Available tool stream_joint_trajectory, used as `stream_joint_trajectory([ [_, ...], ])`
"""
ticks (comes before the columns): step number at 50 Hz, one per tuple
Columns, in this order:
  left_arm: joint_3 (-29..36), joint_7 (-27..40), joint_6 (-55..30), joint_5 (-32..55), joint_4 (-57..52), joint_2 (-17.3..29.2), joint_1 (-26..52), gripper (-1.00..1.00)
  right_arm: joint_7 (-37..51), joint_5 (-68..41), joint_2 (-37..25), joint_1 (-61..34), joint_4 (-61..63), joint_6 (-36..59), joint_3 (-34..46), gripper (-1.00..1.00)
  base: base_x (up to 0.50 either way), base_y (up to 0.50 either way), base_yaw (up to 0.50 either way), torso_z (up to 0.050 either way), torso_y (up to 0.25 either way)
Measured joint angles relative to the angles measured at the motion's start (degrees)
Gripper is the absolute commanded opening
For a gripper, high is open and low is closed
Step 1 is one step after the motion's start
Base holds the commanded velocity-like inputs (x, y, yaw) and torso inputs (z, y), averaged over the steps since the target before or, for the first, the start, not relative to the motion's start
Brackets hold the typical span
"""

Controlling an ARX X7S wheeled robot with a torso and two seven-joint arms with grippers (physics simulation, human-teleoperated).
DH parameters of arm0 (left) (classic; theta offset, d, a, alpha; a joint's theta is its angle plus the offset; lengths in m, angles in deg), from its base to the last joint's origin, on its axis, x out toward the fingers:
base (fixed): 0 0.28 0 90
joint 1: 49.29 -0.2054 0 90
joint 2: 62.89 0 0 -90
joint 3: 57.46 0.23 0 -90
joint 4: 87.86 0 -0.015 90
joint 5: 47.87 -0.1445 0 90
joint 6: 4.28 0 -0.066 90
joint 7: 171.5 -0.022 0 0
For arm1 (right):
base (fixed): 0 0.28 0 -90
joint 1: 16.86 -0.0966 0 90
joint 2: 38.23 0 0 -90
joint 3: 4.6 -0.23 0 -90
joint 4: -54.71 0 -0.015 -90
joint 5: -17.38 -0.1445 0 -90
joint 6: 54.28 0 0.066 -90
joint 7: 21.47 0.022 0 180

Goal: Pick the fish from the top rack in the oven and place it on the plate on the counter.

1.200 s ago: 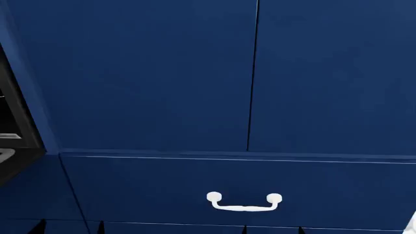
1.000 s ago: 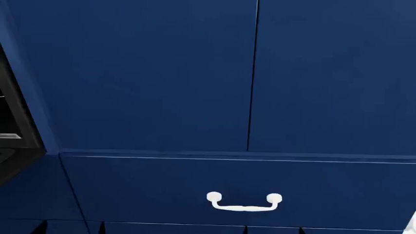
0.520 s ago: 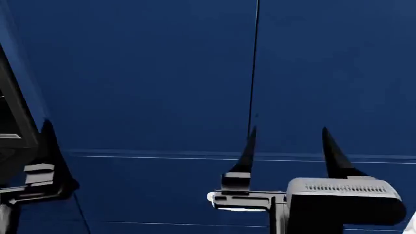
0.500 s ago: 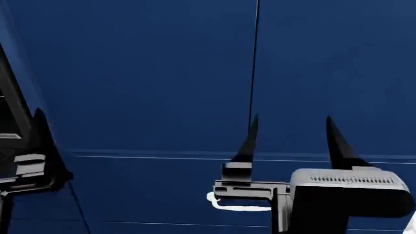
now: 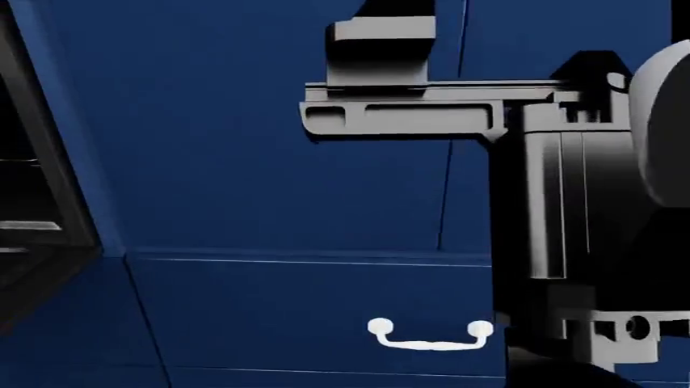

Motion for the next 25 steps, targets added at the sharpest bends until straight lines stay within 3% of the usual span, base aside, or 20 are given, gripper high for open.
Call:
stream_joint_trajectory([
  [25,0.9,9.6,-3.0,12.3,-0.1,4.4,8.8,1.00,10.9,-15.9,-3.4,-8.0,1.3,3.2,-0.4,1.00,0.00,0.50,0.00,0.000,0.000],
])
